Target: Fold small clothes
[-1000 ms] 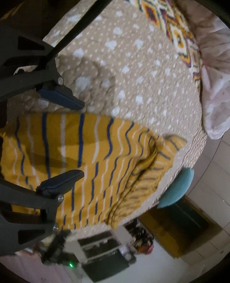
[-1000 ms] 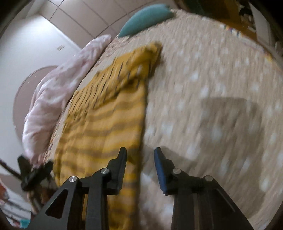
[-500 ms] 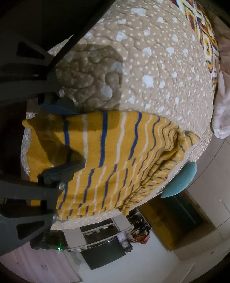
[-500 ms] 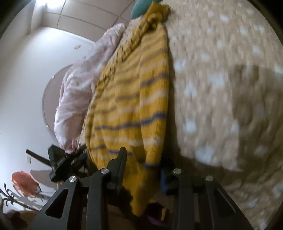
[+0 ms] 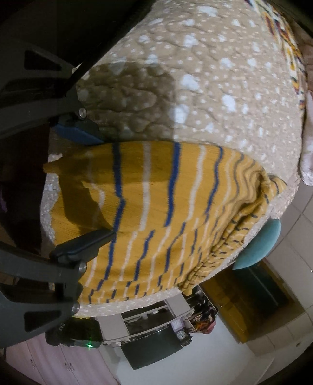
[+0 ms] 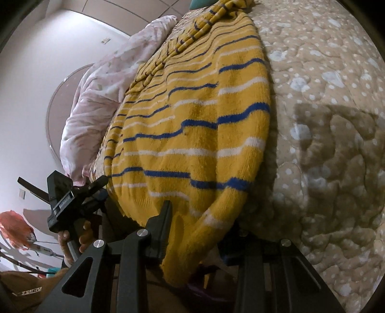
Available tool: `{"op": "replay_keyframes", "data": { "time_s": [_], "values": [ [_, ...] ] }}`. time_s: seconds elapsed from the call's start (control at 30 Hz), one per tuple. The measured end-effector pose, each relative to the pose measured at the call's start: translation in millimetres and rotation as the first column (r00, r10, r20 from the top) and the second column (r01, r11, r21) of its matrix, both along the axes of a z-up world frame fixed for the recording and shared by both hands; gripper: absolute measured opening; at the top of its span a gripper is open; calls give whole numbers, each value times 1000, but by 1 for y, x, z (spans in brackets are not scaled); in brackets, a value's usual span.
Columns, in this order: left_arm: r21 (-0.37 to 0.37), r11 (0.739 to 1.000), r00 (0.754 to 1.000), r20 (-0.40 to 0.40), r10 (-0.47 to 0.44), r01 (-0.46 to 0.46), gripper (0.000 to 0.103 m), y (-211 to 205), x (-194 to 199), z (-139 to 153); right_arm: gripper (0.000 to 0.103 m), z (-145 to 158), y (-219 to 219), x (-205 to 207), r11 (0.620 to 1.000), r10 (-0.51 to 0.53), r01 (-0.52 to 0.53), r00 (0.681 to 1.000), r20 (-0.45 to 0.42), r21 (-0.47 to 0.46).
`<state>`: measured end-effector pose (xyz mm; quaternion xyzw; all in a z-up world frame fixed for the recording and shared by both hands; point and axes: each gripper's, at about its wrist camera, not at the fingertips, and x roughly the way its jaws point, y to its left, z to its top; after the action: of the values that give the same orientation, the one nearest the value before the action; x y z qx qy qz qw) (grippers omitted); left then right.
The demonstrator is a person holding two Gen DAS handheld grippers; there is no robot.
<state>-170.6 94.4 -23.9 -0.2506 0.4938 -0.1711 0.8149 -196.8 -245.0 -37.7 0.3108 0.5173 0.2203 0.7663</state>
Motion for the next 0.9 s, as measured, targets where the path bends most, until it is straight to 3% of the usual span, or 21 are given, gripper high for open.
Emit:
{"op": "replay_keyframes", "data": {
  "time_s": [0.3,0.33,0.37,0.4,0.43,0.47,0.5,0.57,0.73,0.9],
  "values": [
    [-57,998,997,-80,-2,-3,72,1,1,-18,38,-9,-4,-6,1000,-17,17,999,-32,4],
    [-60,998,996,-85,-5,-1,70,0,1,-19,38,-9,-4,-7,1000,-18,18,999,-32,2],
    [-50,999,997,-82,2,-6,53,1,0,-18,38,-9,-4,-7,1000,-21,21,999,-32,0],
    [-34,999,997,-81,9,-12,41,2,-1,-15,33,-8,-3,-6,1000,-24,24,999,-30,-3],
    [-49,999,997,-77,14,-17,37,6,-3,-12,27,-6,-3,-7,1000,-28,28,999,-27,-8],
    [-80,997,997,-70,14,-20,17,11,-6,-10,14,-3,-3,-7,1000,-27,27,1000,-16,-14],
    [-90,996,998,-64,22,-28,13,15,-10,-4,12,1,-1,-8,1000,-24,24,1000,-6,-15],
    [-78,996,999,2,35,-34,12,20,-21,18,10,16,2,-10,1000,-10,10,999,32,-3],
    [44,999,980,197,-13,5,10,8,-22,82,9,68,3,-4,1000,20,-20,985,170,3],
    [49,999,969,248,4,-16,6,4,22,105,9,92,1,31,1000,-13,6,970,244,28]
  ]
}}
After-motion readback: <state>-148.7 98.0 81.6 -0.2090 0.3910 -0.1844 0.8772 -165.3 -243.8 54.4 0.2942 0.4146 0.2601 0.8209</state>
